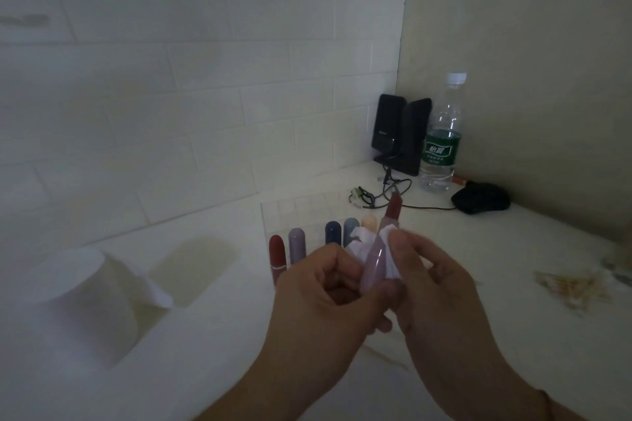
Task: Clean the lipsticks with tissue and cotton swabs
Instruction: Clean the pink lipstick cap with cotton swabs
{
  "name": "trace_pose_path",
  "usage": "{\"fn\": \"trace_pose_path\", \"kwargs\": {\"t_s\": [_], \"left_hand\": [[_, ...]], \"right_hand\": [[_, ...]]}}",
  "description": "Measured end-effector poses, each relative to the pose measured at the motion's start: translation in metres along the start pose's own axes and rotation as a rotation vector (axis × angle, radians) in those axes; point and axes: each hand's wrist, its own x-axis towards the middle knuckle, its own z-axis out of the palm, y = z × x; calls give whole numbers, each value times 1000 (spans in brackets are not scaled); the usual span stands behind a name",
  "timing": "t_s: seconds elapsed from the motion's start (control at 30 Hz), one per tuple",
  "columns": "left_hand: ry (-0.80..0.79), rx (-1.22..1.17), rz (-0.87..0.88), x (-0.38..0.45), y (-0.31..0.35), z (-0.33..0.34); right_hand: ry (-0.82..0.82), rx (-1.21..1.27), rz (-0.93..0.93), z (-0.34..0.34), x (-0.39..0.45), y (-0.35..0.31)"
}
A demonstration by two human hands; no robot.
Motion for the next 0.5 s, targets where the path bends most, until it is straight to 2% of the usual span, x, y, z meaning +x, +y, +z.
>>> {"fn": "trace_pose_path", "kwargs": {"t_s": [0.17, 0.27, 0.5], "left_hand": [[80, 31, 27, 0, 2, 1], [98, 62, 38, -1, 1, 2], [117, 265, 213, -2, -9, 3]], "right_hand": [[-76, -163, -118, 6, -5, 3], [-47, -148, -163, 6, -5, 1], [13, -154, -167, 2, -2, 2]]}}
